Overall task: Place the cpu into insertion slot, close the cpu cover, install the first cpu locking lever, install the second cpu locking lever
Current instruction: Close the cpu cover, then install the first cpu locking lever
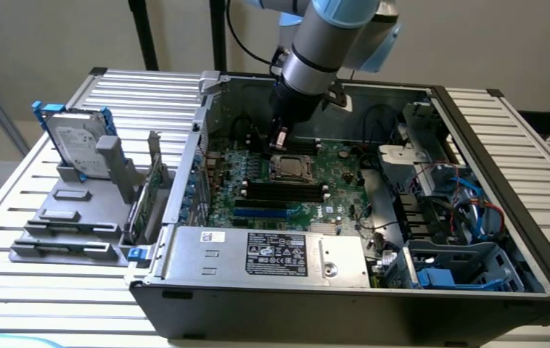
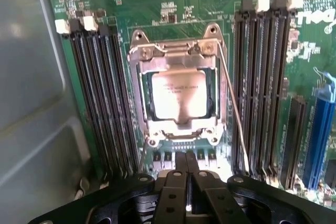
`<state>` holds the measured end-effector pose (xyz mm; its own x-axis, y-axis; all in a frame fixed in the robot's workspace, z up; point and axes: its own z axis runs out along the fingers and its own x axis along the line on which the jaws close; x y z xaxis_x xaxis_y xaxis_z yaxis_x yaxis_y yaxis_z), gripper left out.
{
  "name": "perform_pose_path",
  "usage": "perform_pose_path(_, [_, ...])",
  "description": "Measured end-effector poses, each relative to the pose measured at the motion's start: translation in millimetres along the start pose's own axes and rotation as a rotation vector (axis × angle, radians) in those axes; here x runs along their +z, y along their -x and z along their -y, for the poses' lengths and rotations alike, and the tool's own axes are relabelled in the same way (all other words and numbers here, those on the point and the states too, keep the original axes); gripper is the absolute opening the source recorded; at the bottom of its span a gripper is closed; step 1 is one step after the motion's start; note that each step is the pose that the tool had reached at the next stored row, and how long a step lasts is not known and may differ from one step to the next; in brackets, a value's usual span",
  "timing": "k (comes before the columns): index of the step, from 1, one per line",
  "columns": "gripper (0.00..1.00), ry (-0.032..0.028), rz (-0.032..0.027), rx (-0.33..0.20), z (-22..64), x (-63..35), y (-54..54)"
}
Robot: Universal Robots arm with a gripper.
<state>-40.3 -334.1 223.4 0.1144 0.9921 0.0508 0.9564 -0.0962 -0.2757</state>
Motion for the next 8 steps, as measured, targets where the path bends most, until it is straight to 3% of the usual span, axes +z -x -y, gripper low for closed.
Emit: perform_pose_path(8, [0.11,-0.0001,0.0000,0.000,0.5,-0.5,0.0])
